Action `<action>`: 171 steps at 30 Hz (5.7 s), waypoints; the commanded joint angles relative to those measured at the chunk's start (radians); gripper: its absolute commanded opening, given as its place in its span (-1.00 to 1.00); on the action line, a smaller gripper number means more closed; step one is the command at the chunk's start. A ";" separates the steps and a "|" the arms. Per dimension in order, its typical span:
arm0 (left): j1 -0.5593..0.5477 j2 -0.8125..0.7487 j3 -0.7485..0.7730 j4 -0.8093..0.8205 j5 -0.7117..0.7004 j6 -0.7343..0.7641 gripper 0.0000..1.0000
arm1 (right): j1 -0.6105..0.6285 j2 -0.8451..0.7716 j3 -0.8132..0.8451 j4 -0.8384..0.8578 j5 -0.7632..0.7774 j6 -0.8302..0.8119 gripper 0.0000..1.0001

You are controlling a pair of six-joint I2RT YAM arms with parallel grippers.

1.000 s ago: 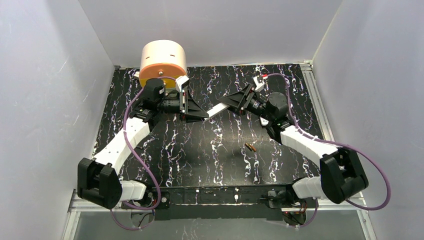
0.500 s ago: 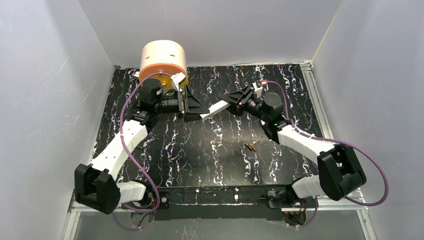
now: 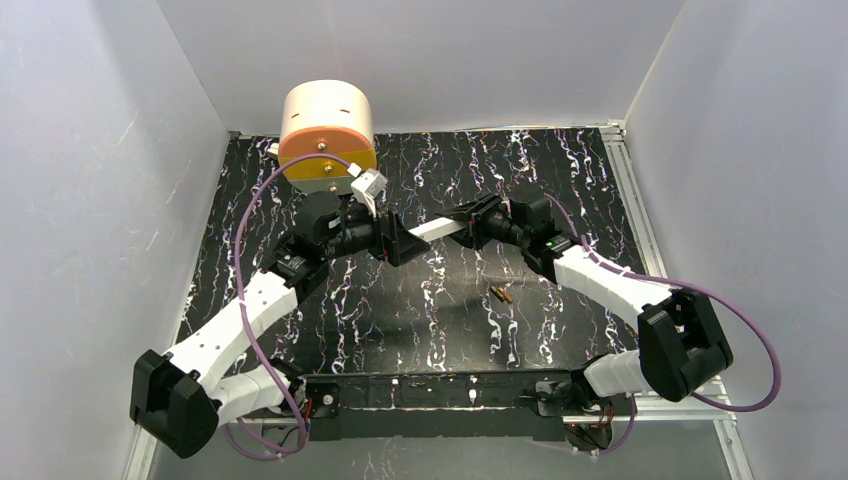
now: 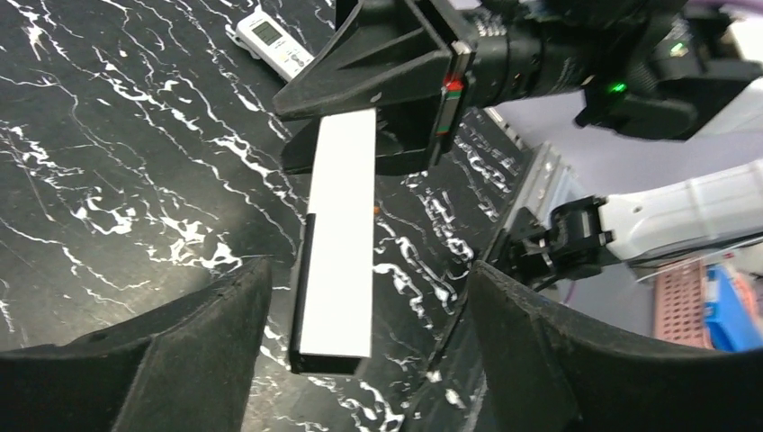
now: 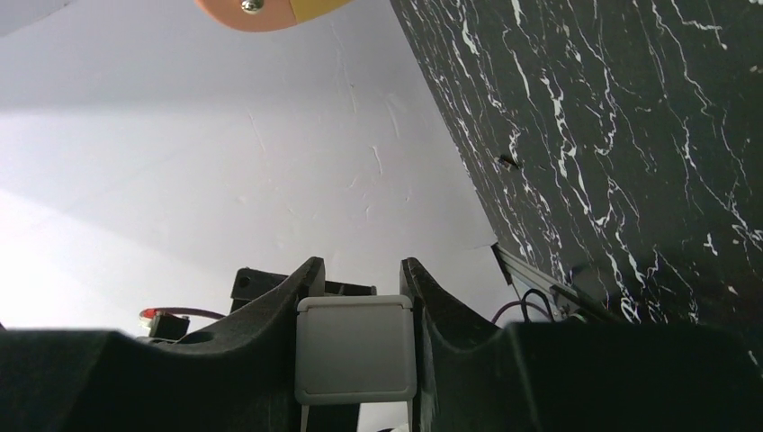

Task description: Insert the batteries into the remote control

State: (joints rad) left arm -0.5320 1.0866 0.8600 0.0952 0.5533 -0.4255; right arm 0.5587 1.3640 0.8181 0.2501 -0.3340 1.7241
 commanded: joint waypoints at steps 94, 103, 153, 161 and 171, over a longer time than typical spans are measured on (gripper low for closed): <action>0.299 -0.028 0.008 0.533 0.668 0.080 0.19 | -0.026 0.052 0.028 0.787 -0.505 0.202 -0.77; 0.289 -0.014 -0.007 0.624 0.652 0.089 0.20 | -0.026 0.071 0.009 0.858 -0.499 0.317 -0.81; 0.326 -0.011 -0.029 0.736 0.605 -0.018 -1.00 | -0.057 0.095 -0.078 0.963 -0.481 0.049 0.42; 0.328 -0.011 -0.045 0.712 0.625 0.022 -1.00 | -0.089 -0.002 -0.081 0.702 -0.465 -0.093 0.36; 0.329 -0.017 -0.044 0.618 0.643 0.105 -1.00 | -0.117 -0.071 0.074 0.088 -0.472 -0.514 0.01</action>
State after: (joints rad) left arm -0.2077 1.1034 0.8120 0.7136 1.1736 -0.3573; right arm 0.4454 1.3071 0.8268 0.5533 -0.7990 1.3804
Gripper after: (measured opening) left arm 0.320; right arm 0.548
